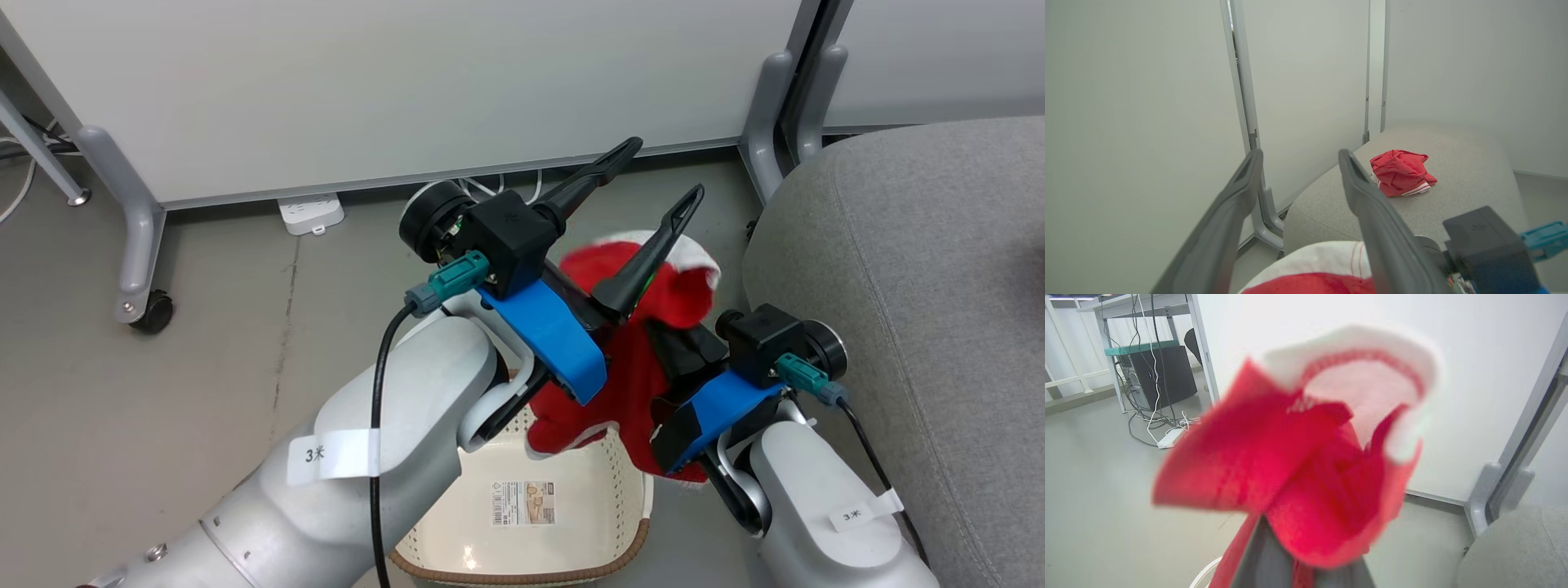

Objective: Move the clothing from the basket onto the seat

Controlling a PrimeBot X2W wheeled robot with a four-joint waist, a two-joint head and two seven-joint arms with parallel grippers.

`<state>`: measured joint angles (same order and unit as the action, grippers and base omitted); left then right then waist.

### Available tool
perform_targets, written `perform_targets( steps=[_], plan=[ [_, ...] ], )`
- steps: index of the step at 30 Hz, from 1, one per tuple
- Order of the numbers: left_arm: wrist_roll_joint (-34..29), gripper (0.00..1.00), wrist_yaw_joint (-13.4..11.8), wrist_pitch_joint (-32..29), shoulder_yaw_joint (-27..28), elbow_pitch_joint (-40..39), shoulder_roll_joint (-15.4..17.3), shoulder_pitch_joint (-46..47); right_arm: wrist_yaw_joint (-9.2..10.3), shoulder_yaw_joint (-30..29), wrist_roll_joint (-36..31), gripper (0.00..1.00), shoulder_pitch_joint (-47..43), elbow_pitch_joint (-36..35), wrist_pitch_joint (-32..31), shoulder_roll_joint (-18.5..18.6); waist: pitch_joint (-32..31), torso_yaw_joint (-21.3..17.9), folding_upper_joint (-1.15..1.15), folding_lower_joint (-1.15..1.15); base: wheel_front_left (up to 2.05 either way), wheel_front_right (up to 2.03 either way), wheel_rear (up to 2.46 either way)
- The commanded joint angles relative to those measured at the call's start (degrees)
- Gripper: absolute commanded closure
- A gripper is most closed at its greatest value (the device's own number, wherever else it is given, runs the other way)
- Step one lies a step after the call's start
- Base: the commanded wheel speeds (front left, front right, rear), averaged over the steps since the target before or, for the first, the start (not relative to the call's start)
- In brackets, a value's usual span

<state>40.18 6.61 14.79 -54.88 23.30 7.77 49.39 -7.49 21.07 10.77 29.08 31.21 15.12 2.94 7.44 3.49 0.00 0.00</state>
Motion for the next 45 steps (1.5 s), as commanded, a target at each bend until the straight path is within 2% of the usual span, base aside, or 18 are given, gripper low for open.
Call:
perform_targets(
  steps=[1,12,21,36,45],
  plan=[
    [-0.13,0.0,-0.2,0.05,-0.24,0.14,0.34,0.86,-0.01,-0.07,0.58,1.0,0.42,-0.35,0.04,-0.09,0.24,-0.2,0.0,0.0,0.0,0.0,0.0],
    [-0.78,0.0,-0.75,0.08,-0.31,-0.39,0.94,1.5,-0.01,-1.36,0.55,1.0,1.57,-1.6,0.05,-0.06,2.59,-2.56,0.0,0.0,0.0,0.0,0.0],
    [-1.5,0.0,-1.23,-0.18,-0.66,-1.03,2.26,2.14,-0.01,-4.31,0.33,1.0,1.24,-4.24,0.04,-0.05,4.89,-6.93,0.0,0.0,0.0,0.0,0.0],
    [-2.39,0.0,-1.61,-2.41,-3.49,-1.86,4.69,0.53,-0.01,-13.59,-1.11,1.0,-1.79,-9.94,0.04,-0.06,7.76,-16.9,0.0,0.0,0.0,0.0,0.0],
    [-3.01,0.0,-1.8,-3.55,-5.45,-2.56,5.54,-0.32,-0.01,-19.99,-2.29,1.0,-4.54,-13.68,0.05,-0.06,9.59,-21.3,0.0,0.0,0.0,0.0,0.0]
  ],
)
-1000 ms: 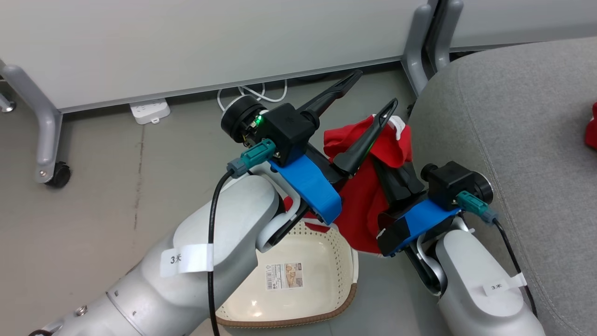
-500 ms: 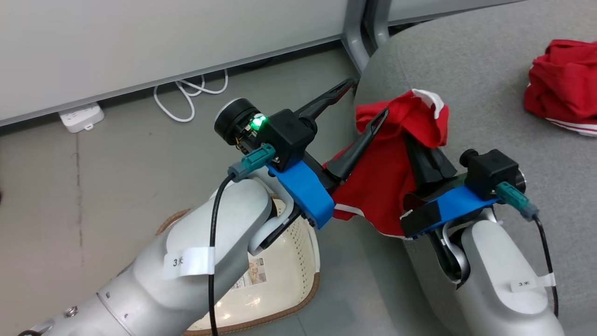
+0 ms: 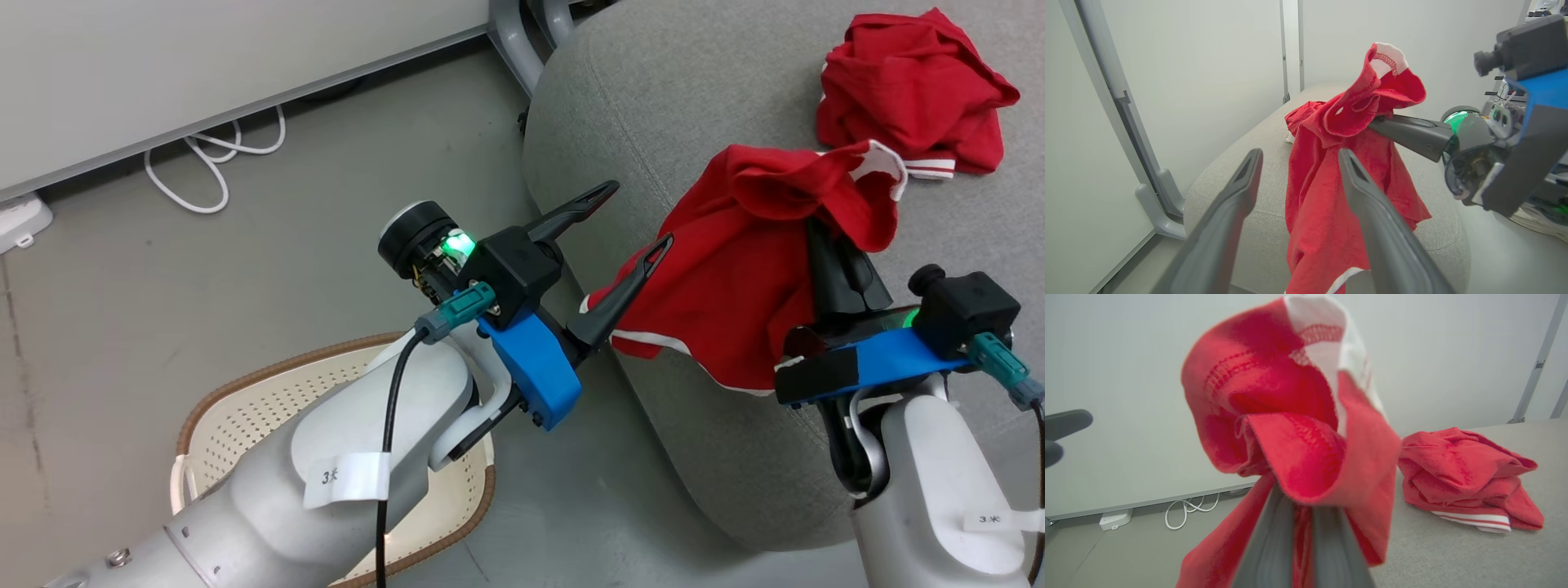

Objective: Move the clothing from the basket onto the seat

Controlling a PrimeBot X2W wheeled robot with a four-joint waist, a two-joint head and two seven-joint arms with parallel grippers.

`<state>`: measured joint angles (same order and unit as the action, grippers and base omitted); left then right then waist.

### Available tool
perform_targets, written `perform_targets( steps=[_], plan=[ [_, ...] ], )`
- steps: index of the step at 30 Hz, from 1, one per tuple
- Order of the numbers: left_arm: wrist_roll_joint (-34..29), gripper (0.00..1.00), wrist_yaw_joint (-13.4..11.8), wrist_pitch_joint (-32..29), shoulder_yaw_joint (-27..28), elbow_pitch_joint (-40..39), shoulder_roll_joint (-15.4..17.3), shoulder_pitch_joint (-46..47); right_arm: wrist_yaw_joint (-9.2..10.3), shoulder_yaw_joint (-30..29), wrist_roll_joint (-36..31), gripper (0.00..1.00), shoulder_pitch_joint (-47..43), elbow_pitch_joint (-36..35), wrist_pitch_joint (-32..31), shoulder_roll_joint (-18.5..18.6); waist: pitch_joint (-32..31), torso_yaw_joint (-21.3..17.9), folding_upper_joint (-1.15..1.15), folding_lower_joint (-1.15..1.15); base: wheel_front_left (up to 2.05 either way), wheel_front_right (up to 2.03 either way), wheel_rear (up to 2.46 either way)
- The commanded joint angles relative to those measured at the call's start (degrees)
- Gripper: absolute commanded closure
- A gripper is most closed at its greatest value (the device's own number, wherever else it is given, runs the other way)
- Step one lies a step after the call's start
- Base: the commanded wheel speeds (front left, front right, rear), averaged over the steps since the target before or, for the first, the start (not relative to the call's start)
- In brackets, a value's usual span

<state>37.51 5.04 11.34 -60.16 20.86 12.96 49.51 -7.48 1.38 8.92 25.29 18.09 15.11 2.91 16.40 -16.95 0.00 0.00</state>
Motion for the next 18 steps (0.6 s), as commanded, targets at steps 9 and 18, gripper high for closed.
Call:
perform_targets(
  steps=[9,18],
  plan=[
    [-1.04,0.0,-0.49,-0.49,-1.41,-0.67,0.65,-0.59,-0.02,-4.3,-0.87,1.0,-3.53,-2.94,0.05,-0.04,2.0,-2.79,0.0,0.0,0.0,0.0,0.0],
    [-1.41,0.0,-1.12,0.05,-1.85,-1.33,0.7,0.0,-0.02,-4.53,-0.95,1.0,-2.09,-3.75,0.06,-0.03,2.89,-1.85,0.0,0.0,0.0,0.0,0.0]
  ],
)
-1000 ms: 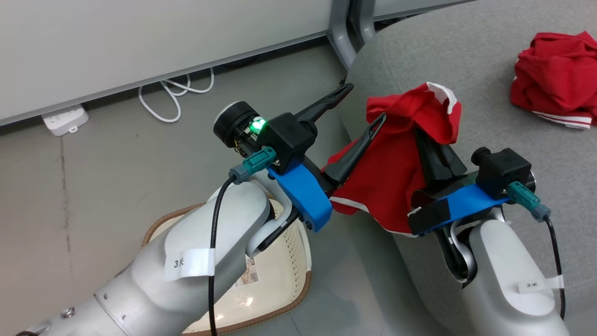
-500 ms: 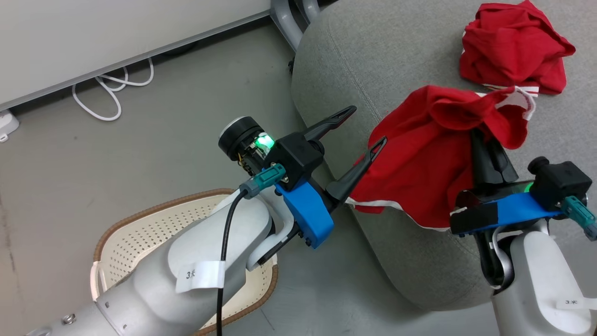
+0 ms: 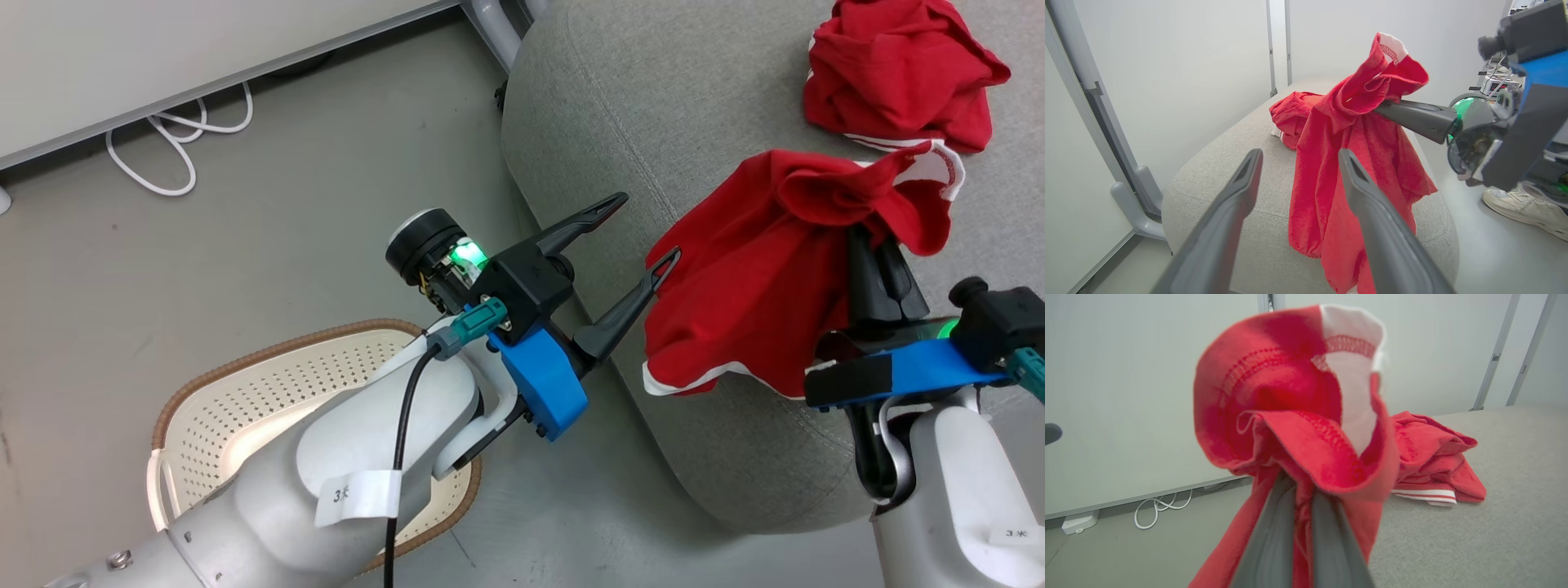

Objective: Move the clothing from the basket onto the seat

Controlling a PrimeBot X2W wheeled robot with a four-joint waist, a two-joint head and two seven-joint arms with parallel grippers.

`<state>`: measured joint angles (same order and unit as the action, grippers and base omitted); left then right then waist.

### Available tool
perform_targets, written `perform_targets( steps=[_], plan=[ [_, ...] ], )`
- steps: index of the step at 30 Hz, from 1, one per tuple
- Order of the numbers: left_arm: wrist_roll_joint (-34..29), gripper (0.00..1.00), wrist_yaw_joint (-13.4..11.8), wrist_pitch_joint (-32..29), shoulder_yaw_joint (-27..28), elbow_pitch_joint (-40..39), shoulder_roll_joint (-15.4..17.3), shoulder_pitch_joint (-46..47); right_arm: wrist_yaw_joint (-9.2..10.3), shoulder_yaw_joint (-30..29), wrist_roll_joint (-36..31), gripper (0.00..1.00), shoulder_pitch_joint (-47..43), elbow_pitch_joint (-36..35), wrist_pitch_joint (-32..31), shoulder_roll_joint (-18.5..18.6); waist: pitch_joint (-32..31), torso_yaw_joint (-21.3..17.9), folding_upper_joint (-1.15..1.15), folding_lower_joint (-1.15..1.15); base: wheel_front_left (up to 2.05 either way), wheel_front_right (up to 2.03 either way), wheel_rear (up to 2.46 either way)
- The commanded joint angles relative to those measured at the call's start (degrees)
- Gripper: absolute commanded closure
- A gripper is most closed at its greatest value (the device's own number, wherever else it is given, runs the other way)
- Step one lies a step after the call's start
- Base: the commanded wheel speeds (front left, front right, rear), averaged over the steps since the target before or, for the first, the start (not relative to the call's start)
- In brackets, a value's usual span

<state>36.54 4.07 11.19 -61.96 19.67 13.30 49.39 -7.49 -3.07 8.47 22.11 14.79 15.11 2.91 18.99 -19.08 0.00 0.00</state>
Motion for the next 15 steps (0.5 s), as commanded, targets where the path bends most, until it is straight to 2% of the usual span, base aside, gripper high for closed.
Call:
perform_targets(
  steps=[1,5,9,15],
  plan=[
    [-0.43,0.0,-0.29,0.28,0.0,-0.22,0.41,0.3,-0.01,-0.09,-0.72,1.0,1.62,-0.58,0.06,-0.03,0.59,0.49,0.0,0.0,0.0,0.0,0.0],
    [-0.97,0.0,-0.85,0.67,0.6,-0.81,0.8,1.47,-0.01,0.03,-2.05,1.0,5.34,-1.23,0.06,0.11,2.79,1.29,0.0,0.0,0.0,0.0,0.0],
    [-2.0,0.0,-1.48,0.64,1.15,-1.98,2.34,3.23,-0.01,-0.57,-3.08,1.0,13.5,-3.74,0.05,1.25,7.78,1.93,0.0,0.0,0.0,0.0,0.0],
    [-3.68,0.0,-2.03,0.45,1.88,-3.57,4.88,5.86,-0.01,-4.1,-3.76,1.0,25.93,-8.04,0.05,5.03,15.67,2.11,0.0,0.0,0.0,0.0,0.0]
  ],
)
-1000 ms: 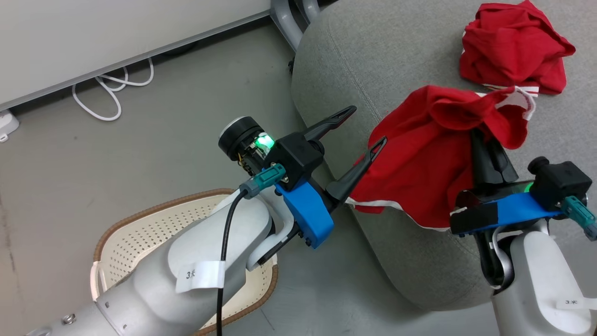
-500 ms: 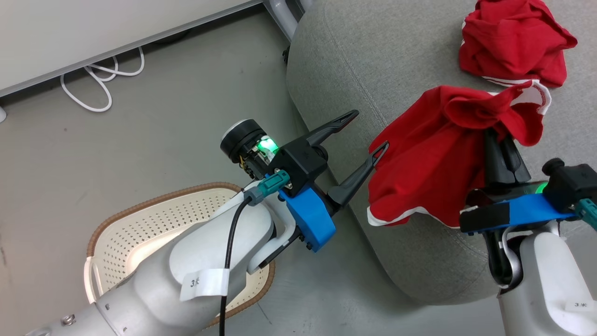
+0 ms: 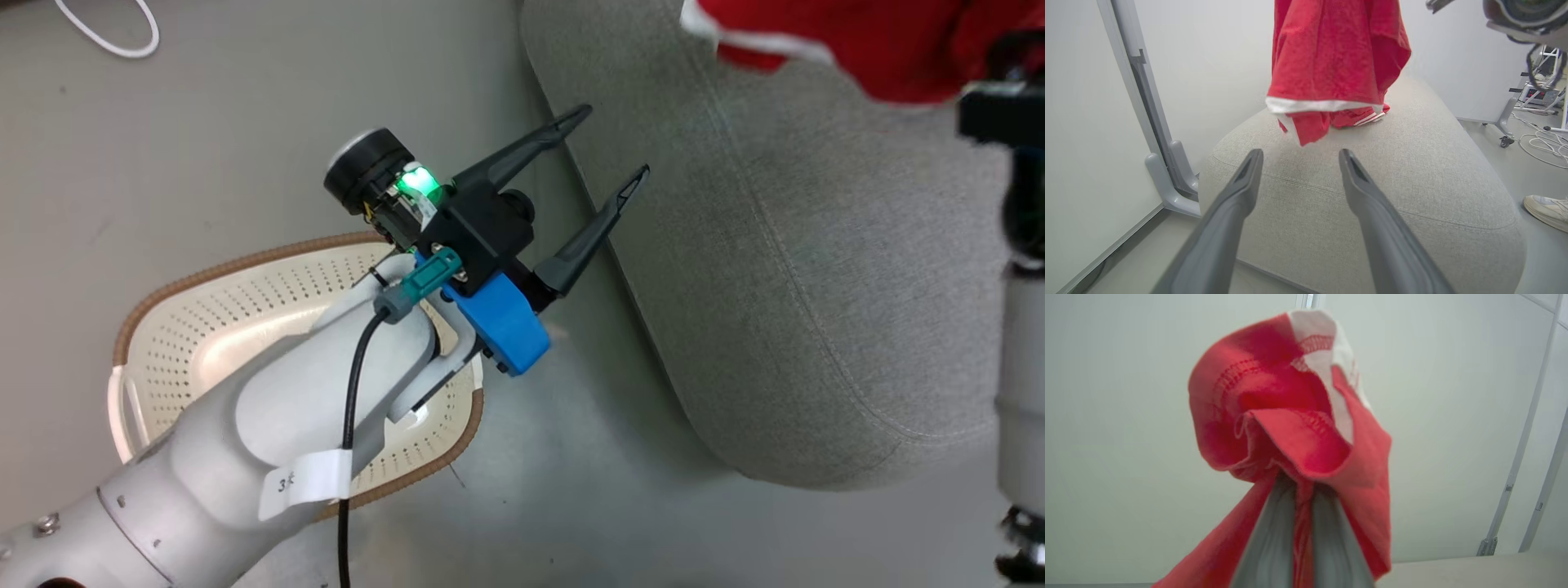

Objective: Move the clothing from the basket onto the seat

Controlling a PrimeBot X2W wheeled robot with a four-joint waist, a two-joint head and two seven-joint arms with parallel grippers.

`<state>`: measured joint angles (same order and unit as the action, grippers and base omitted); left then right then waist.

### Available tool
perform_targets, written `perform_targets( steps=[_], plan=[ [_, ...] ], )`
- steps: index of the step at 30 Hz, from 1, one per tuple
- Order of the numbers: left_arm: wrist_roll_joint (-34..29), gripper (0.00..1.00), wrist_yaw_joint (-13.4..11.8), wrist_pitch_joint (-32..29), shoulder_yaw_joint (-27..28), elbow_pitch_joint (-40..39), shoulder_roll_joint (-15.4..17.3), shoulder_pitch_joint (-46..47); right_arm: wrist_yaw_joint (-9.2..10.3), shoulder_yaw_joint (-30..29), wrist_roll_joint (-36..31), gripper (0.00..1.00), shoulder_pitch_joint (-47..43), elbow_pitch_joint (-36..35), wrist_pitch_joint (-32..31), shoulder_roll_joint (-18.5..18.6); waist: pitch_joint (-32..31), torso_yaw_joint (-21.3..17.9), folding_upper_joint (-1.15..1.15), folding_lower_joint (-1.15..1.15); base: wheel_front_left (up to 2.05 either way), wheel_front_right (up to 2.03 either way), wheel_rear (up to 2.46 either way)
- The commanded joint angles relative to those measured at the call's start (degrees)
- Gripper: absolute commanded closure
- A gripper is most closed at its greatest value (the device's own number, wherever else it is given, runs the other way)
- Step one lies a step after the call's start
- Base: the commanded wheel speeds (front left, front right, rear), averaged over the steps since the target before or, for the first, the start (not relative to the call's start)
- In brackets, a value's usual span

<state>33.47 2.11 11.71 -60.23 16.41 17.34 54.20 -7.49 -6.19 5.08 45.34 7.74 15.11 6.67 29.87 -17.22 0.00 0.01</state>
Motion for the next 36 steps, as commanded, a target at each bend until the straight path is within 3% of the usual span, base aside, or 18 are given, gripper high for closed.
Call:
perform_targets(
  steps=[1,10,15,19,24,36],
  plan=[
    [-0.61,0.0,-0.07,-0.06,0.16,-0.31,0.83,1.05,-0.01,-0.98,-0.38,1.0,2.7,-0.98,0.05,1.27,4.79,0.24,0.0,-0.01,0.0,0.0,0.0],
    [-2.9,0.0,-0.61,-0.97,0.57,-2.51,5.03,4.21,-0.01,-11.69,0.02,1.0,15.62,-3.18,0.05,11.87,13.39,-0.65,0.0,-0.01,0.0,0.0,0.0],
    [-3.93,0.0,-0.56,-1.93,0.38,-4.0,6.35,5.74,-0.01,-16.92,0.48,1.0,18.67,1.77,0.04,19.94,16.59,-0.59,0.0,-0.01,0.0,0.0,0.0],
    [-4.38,0.0,-0.61,-2.44,0.19,-5.24,7.07,6.65,-0.01,-18.84,0.7,1.0,19.3,6.33,0.05,23.32,18.69,-0.52,0.0,-0.01,0.0,0.0,0.0],
    [-4.87,0.0,-0.63,-2.93,-0.05,-6.45,7.47,7.46,-0.01,-19.22,-0.83,1.0,17.58,11.44,0.05,22.91,20.49,-0.43,0.0,-0.01,0.0,0.0,0.0],
    [-4.46,0.0,-1.15,-2.41,-0.1,-7.01,7.33,8.08,-0.01,-24.29,-3.85,1.0,11.35,19.11,0.05,13.56,21.69,0.21,0.0,-0.01,0.0,0.0,0.0]
  ],
)
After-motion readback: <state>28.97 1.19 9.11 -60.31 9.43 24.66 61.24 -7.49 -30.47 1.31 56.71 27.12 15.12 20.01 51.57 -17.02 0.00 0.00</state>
